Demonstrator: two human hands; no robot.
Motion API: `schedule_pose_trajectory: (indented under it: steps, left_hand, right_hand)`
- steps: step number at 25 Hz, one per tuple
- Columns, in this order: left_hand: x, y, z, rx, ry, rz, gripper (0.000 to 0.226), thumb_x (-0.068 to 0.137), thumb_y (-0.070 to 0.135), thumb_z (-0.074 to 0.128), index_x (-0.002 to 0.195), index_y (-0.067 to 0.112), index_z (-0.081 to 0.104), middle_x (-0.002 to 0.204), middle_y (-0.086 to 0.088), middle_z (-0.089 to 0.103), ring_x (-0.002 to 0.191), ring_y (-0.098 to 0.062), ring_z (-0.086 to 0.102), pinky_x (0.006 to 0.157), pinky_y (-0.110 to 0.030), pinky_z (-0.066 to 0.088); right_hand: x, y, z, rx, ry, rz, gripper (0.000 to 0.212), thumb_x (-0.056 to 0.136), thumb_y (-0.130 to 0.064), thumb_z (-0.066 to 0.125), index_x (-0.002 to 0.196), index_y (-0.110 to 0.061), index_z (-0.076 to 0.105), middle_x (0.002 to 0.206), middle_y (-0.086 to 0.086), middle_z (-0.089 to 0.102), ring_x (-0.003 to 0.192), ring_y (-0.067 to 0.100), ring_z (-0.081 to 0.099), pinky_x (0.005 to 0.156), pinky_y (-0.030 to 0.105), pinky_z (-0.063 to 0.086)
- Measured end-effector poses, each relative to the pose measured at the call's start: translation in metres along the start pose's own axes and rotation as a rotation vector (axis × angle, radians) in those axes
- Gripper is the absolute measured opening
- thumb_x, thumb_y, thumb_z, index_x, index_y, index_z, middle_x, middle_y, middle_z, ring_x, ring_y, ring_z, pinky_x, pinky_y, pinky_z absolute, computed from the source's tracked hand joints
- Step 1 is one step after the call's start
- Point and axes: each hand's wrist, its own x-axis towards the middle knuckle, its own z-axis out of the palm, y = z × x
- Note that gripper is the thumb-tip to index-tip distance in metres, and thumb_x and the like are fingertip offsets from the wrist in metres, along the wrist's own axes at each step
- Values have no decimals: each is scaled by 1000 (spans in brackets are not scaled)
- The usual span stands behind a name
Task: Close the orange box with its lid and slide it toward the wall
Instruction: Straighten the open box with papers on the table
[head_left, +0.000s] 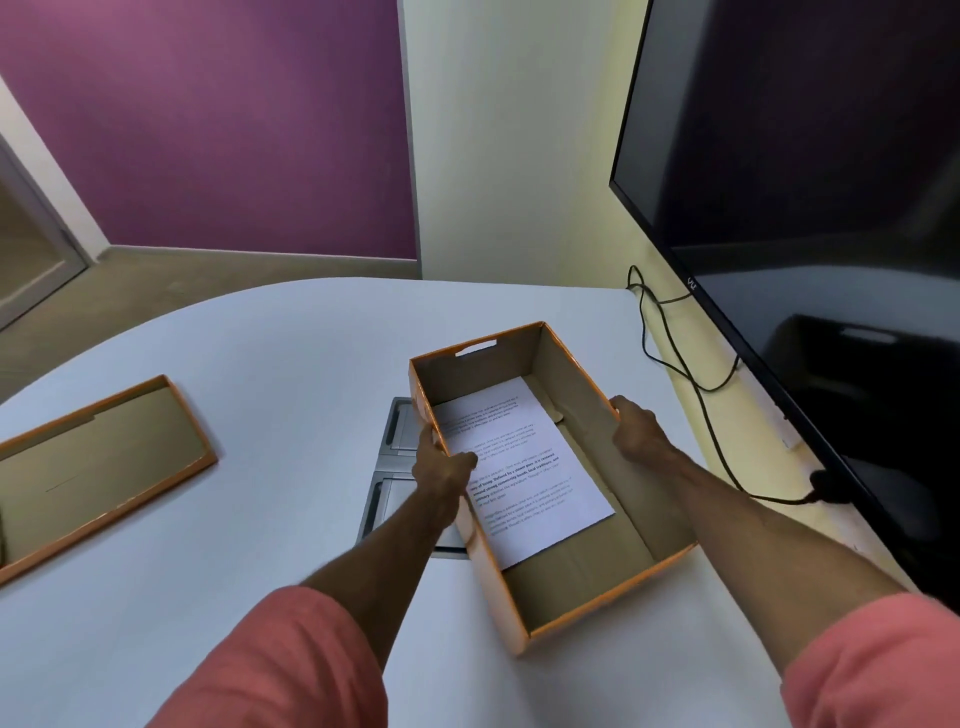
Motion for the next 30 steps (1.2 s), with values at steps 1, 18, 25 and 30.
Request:
schedule_pose_trajectory:
  steps: [1, 18, 25, 30]
  left_hand:
    - [-6, 1, -11, 3, -3, 40, 65, 88, -5, 56, 142, 21, 33, 136, -11, 52, 103, -30, 57, 83, -46, 53]
    - [-47, -16, -254, 214, -282, 147, 82, 89, -12, 51, 154, 20, 10, 161, -9, 17, 146, -33, 23, 105, -51, 43]
    - [-76, -42, -297, 225, -262, 157, 62, 90, -2, 56, 143, 12, 27, 156, -11, 28, 138, -35, 37, 96, -44, 50]
    - [-86, -71, -304, 205, -243, 162, 59, 89, -1, 59, 142, 11, 34, 154, -10, 34, 141, -30, 34, 108, -47, 42]
  right_hand:
    - [-9, -7, 3, 47, 7, 14, 38, 83, 5, 37, 117, -6, 48, 100, 20, 55, 81, 32, 54, 64, 30, 42]
    - [-200, -142, 113, 374, 75, 136, 45, 91, 7, 37, 132, -7, 50, 108, 11, 62, 78, 16, 55, 53, 17, 39]
    - [-254, -158, 153, 394, 109, 214, 44, 91, 6, 40, 133, -5, 48, 119, 16, 61, 99, 28, 59, 68, 26, 47]
    - [-274, -152, 166, 369, 87, 257, 49, 92, 5, 40, 140, -7, 43, 132, 16, 57, 115, 34, 57, 82, 30, 48]
